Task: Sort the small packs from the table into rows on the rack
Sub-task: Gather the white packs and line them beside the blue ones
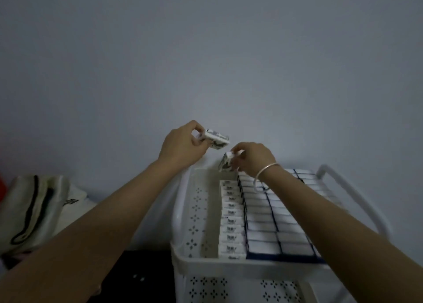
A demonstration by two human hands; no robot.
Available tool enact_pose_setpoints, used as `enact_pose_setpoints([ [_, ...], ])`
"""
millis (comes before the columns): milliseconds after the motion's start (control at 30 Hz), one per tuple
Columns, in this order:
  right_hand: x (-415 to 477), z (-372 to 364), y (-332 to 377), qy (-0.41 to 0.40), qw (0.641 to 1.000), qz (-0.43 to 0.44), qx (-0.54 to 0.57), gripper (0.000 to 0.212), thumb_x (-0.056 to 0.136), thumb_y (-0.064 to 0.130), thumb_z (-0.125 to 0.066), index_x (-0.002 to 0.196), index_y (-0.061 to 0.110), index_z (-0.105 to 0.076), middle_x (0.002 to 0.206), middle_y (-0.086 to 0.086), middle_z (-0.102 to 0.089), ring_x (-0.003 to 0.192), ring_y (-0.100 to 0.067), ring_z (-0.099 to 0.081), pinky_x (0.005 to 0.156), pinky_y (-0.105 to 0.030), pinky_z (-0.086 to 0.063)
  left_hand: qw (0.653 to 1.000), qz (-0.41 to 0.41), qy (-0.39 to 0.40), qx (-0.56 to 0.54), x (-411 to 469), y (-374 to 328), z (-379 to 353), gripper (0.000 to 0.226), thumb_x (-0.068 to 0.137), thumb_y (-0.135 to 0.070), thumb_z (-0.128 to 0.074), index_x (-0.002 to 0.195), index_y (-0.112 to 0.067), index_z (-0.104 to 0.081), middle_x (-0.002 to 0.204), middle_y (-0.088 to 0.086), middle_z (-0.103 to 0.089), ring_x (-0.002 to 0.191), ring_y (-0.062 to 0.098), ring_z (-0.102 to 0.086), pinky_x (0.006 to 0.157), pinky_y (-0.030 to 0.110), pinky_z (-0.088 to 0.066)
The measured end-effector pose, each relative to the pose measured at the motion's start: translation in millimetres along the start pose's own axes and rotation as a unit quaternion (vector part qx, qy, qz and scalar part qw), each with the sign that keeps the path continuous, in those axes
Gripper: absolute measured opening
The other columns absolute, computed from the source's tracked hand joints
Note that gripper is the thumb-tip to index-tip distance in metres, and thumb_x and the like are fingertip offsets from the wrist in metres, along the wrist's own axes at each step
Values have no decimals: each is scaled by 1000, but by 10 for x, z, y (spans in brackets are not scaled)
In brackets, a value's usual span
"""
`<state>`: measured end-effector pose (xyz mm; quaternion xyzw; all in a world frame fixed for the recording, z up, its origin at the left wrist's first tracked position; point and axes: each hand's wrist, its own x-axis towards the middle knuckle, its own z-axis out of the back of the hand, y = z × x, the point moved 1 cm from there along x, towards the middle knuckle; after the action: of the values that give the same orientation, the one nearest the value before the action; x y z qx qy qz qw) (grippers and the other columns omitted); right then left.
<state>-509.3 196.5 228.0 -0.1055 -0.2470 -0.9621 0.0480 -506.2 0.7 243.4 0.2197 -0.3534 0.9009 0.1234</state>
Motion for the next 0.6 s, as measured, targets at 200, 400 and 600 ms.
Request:
enact_pose_setpoints([
  [200,86,-217,-10,-4,969,107,-224,24,94,36,-47,110,33,-65,105,-3,-65,98,-27,-62,71,-29,-39,1000,2,10,-17,228,-4,-265,37,93,-55,-46,90,-20,-60,69,-4,-68,68,19,-66,73,38,-55],
  [400,170,-350,-96,27,940,173,-292,28,92,33,-51,115,25,-65,113,-4,-54,113,-25,-44,75,-31,-32,970,-117,138,160,342,-18,-487,14,92,-27,-56,106,-24,-53,74,-2,-55,76,26,-58,70,36,-47],
  [600,144,-453,-263,68,941,176,-282,28,96,29,-45,112,25,-67,109,-1,-63,112,-26,-42,78,-32,-31,925,-143,214,278,343,-42,-722,39,90,-24,-61,124,-20,-43,113,9,-62,95,29,-59,76,37,-47],
])
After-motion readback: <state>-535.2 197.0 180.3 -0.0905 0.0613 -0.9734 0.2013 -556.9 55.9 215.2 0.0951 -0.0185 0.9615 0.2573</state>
